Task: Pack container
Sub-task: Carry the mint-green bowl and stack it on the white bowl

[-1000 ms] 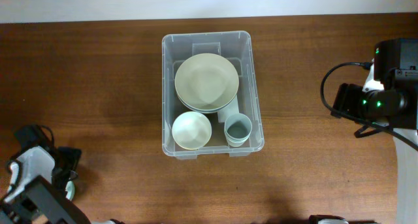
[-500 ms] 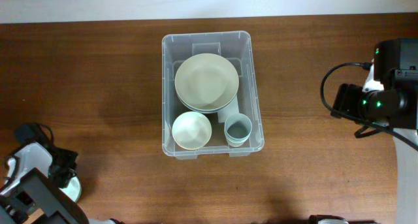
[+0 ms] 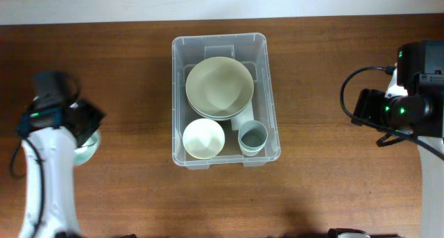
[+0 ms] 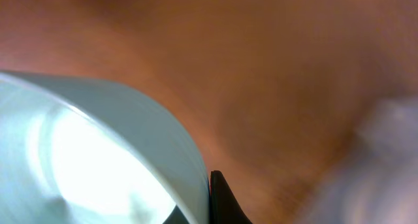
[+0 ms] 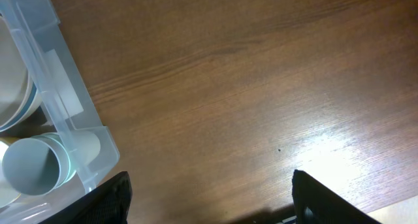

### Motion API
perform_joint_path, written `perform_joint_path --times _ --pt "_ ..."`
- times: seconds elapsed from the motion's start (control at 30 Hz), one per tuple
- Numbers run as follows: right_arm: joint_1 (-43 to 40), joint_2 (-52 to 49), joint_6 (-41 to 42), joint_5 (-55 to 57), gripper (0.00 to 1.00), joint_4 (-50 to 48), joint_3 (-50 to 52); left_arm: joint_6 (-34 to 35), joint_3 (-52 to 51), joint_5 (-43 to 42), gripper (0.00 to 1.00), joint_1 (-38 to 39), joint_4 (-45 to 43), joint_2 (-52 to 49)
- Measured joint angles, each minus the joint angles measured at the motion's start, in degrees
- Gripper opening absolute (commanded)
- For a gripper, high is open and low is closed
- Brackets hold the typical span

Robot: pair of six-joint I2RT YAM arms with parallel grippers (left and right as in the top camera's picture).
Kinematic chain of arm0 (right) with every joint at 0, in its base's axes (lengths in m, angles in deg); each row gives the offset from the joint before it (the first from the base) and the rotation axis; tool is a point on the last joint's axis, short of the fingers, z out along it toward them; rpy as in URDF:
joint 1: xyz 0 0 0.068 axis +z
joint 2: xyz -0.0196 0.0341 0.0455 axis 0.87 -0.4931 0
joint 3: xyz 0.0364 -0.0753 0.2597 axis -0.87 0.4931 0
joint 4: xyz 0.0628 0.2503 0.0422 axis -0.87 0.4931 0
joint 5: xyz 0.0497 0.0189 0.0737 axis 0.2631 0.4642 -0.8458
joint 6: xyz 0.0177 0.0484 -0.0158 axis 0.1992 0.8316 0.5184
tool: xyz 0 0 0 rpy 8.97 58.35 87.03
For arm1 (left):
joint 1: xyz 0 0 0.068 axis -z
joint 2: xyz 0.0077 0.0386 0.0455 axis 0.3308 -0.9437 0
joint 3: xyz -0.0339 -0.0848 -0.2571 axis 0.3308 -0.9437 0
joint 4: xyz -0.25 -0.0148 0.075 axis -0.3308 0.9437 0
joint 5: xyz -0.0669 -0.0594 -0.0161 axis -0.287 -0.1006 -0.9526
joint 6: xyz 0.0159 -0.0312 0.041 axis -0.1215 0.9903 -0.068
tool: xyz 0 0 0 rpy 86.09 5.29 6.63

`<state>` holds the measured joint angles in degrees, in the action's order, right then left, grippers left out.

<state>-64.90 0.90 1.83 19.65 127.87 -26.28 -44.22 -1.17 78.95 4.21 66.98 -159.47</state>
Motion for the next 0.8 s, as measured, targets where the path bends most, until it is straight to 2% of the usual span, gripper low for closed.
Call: perform_joint_path --times 0.2,0.33,0.47,0.63,0.7,0.8 --pt "0.00 0.00 0.04 0.00 0.74 0.02 0.00 -0.24 6.97 -0.57 0.01 26.51 -1.42 3.63" --pt "0.00 0.00 0.00 0.00 0.74 0.02 0.00 -0.42 7.10 1.03 0.01 40.44 -3.87 3.48" --pt "0.00 -0.11 0.00 0.00 0.74 0.00 0.00 -0.42 7.26 3.50 0.01 50.14 -3.67 1.36" --pt "0.00 -0.11 0.02 0.00 0.74 0.02 0.00 -1.29 7.32 4.63 0.02 53.64 -2.40 -5.38" --pt "0.00 -0.11 0.02 0.00 0.74 0.02 0.00 -1.77 7.32 5.01 0.09 53.62 -2.10 -8.59" --pt "0.00 -0.11 0.04 0.00 0.74 0.00 0.00 -2.86 7.32 5.49 0.34 53.62 -2.01 -11.08"
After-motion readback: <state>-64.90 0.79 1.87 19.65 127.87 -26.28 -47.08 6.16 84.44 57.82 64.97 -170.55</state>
